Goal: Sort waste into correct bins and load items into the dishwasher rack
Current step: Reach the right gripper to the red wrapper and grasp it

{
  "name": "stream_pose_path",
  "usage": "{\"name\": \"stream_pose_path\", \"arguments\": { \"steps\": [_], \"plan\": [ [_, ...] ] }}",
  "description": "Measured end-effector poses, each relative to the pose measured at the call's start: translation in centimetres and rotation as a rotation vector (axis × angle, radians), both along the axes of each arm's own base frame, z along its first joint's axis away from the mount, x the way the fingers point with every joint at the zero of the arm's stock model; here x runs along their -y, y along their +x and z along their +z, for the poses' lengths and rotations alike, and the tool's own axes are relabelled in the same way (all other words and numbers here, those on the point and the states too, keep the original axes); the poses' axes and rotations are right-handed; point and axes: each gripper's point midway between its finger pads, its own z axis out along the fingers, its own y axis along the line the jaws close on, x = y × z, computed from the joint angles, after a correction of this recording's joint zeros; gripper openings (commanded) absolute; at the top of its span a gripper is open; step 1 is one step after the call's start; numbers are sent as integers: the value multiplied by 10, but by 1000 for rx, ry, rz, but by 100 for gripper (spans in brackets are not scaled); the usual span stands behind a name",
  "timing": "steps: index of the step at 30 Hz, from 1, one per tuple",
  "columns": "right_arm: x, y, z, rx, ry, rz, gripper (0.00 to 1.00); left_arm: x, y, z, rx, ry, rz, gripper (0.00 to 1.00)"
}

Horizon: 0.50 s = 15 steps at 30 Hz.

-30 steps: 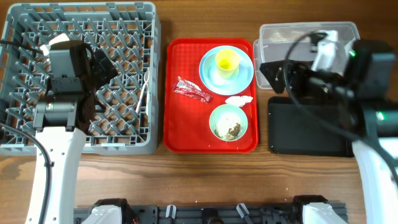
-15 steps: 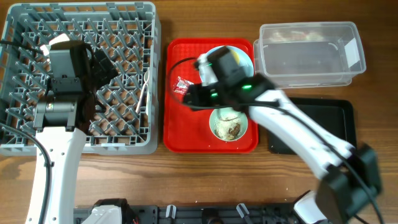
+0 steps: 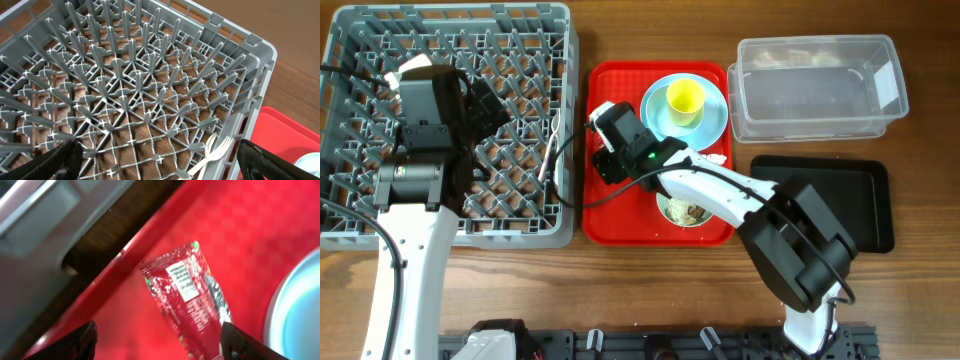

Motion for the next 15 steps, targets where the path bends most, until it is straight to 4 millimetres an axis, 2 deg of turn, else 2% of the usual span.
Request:
{"name": "stream_pose_path", "arguments": {
  "steps": [6,15],
  "plan": [
    [-2,9,6,121,-104,165,84,0,0,0,0,0,0,100],
    [13,21,6,142,-143,174,87,0,0,0,0,0,0,100]
  ]
}}
